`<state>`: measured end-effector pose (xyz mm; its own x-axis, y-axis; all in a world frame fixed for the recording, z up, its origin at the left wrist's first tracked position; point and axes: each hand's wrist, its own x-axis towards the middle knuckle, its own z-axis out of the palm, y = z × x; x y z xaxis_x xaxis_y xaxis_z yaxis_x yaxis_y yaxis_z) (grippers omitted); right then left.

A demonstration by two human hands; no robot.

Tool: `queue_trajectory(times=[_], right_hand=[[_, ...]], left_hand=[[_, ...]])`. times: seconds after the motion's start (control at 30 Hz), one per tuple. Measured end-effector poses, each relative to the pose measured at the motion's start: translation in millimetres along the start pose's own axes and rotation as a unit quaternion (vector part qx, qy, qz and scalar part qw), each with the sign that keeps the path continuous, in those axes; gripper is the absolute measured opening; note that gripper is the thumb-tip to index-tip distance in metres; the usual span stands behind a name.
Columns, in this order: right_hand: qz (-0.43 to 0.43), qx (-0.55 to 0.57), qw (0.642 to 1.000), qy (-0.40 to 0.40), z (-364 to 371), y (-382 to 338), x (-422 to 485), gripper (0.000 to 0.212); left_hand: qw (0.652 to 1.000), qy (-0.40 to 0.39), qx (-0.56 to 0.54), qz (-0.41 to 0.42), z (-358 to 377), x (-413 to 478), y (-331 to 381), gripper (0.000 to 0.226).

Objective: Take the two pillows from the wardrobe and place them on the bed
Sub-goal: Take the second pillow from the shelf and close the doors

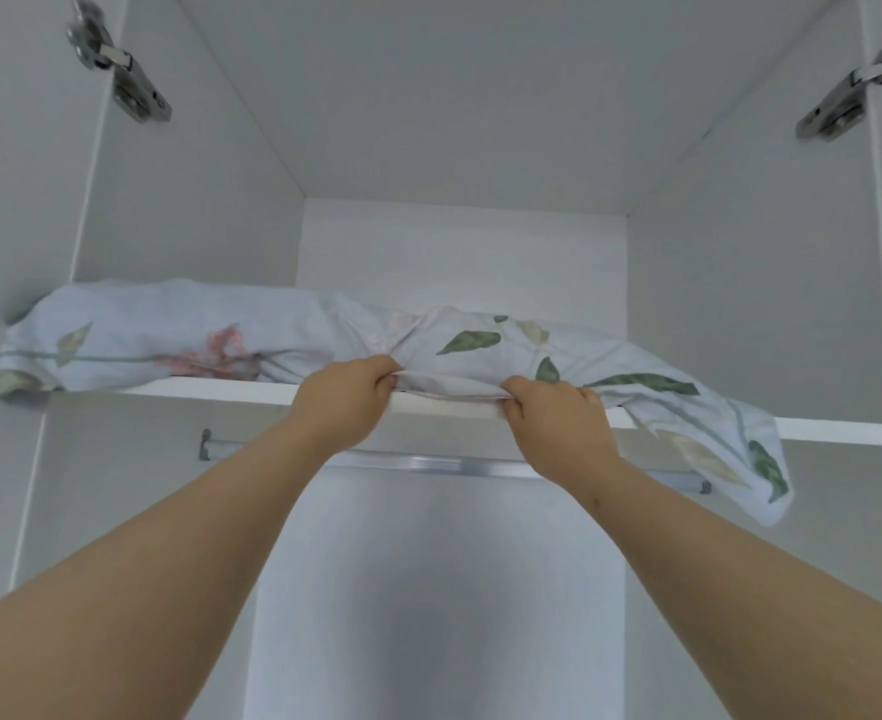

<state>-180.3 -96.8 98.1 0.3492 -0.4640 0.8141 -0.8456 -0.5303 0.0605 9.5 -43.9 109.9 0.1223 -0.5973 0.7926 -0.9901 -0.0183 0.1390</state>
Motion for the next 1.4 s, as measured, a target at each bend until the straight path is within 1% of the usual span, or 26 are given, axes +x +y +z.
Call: queue_trajectory(times=[0.1, 0.13, 0.2, 0.27, 0.33, 0.43, 0.5, 0.53, 0.6, 0.67, 0.7, 0.73, 0.77, 0.8, 0.83, 0.9, 0.97, 1.03, 1.1, 1.2, 1.27, 1.33, 1.4], right_hand=[[-0.035, -0.036, 0.998, 0.029, -6.5, 5.3, 0.2, 0.025], [-0.048, -0.055, 0.996, 0.043, -7.3, 7.0, -1.5, 0.024], [-0.071, -0.069, 0.992, 0.083, -7.4, 11.9, -7.1, 0.024], [-0.068, -0.045, 0.991, 0.104, -8.2, 15.8, -12.4, 0.023], [-0.054, -0.02, 0.995, 0.081, -13.9, 16.7, -14.7, 0.025], [-0.066, 0.021, 0.996, 0.049, -29.4, 11.4, -11.0, 0.027], [-0.072, 0.028, 0.997, 0.03, -41.7, 0.6, -7.0, 0.04], [-0.078, 0.029, 0.996, 0.018, -47.3, -5.3, -4.2, 0.045], [-0.082, 0.05, 0.995, 0.012, -54.6, -17.2, 2.0, 0.051], [-0.071, 0.087, 0.992, 0.058, -59.0, -25.3, 11.2, 0.052], [-0.068, 0.096, 0.988, 0.1, -60.0, -28.6, 18.2, 0.049], [-0.071, 0.091, 0.983, 0.14, -58.5, -31.9, 28.6, 0.043], [-0.069, 0.078, 0.982, 0.16, -58.1, -33.4, 39.0, 0.034], [-0.059, 0.063, 0.984, 0.156, -56.0, -36.0, 50.1, 0.028], [-0.041, 0.049, 0.989, 0.133, -51.6, -38.4, 61.2, 0.03], [-0.011, 0.026, 0.998, 0.059, -38.7, -40.9, 78.6, 0.041], [0.011, -0.007, 1.0, -0.003, -23.1, -43.0, 88.6, 0.045], [0.03, -0.009, 0.999, -0.031, -12.7, -43.8, 91.6, 0.05], [0.036, -0.019, 0.999, -0.015, -6.9, -43.8, 89.4, 0.051], [0.02, -0.035, 0.999, 0.033, 0.1, -45.2, 80.0, 0.044], [0.01, -0.044, 0.998, 0.052, 0.1, -47.0, 71.8, 0.046], [0.004, -0.046, 0.997, 0.065, -6.2, -48.5, 61.9, 0.048], [-0.01, -0.04, 0.996, 0.082, -15.8, -47.3, 49.6, 0.047]], left_hand=[[0.999, -0.051, -0.006, 0.008, -14.3, 0.2, 0.3, 0.029], [0.999, -0.053, -0.001, 0.012, -19.1, 0.2, -0.6, 0.028], [1.0, -0.02, -0.012, 0.011, -26.9, 3.4, -2.0, 0.025], [0.998, 0.033, -0.049, -0.002, -31.6, 8.6, -1.3, 0.023], [0.995, 0.078, -0.066, -0.001, -34.1, 16.1, 2.0, 0.022], [0.992, 0.105, -0.048, 0.047, -37.3, 32.9, 10.7, 0.02], [0.99, 0.117, -0.023, 0.078, -35.1, 47.1, 9.3, 0.026], [0.991, 0.117, 0.005, 0.07, -32.8, 55.0, 5.4, 0.032], [0.993, 0.087, 0.078, -0.002, -25.5, 69.0, -8.5, 0.046], [0.989, 0.033, 0.124, -0.077, -16.6, 75.0, -19.1, 0.058], [0.987, 0.027, 0.135, -0.081, -11.4, 77.1, -22.0, 0.06], [0.988, 0.04, 0.136, -0.062, -6.8, 79.4, -24.3, 0.058], [0.989, 0.057, 0.131, -0.04, -4.0, 79.5, -24.2, 0.055], [0.99, 0.068, 0.119, -0.022, -1.9, 79.5, -25.2, 0.052], [0.992, 0.074, 0.105, -0.011, -0.3, 79.4, -26.3, 0.05], [0.994, 0.075, 0.078, -0.005, 1.0, 78.3, -28.3, 0.05], [0.995, 0.08, 0.062, -0.005, 0.6, 75.8, -28.9, 0.05], [0.994, 0.095, 0.053, -0.003, -0.1, 71.3, -27.9, 0.049], [0.992, 0.12, 0.047, -0.005, -0.8, 66.7, -26.4, 0.049], [0.987, 0.155, 0.043, -0.004, -2.1, 56.6, -22.2, 0.049], [0.986, 0.163, 0.045, 0.002, -3.2, 47.0, -19.7, 0.048], [0.989, 0.142, 0.041, 0.006, -8.4, 38.3, -18.7, 0.048], [0.996, 0.084, 0.027, 0.01, -21.1, 32.4, -17.6, 0.048]])
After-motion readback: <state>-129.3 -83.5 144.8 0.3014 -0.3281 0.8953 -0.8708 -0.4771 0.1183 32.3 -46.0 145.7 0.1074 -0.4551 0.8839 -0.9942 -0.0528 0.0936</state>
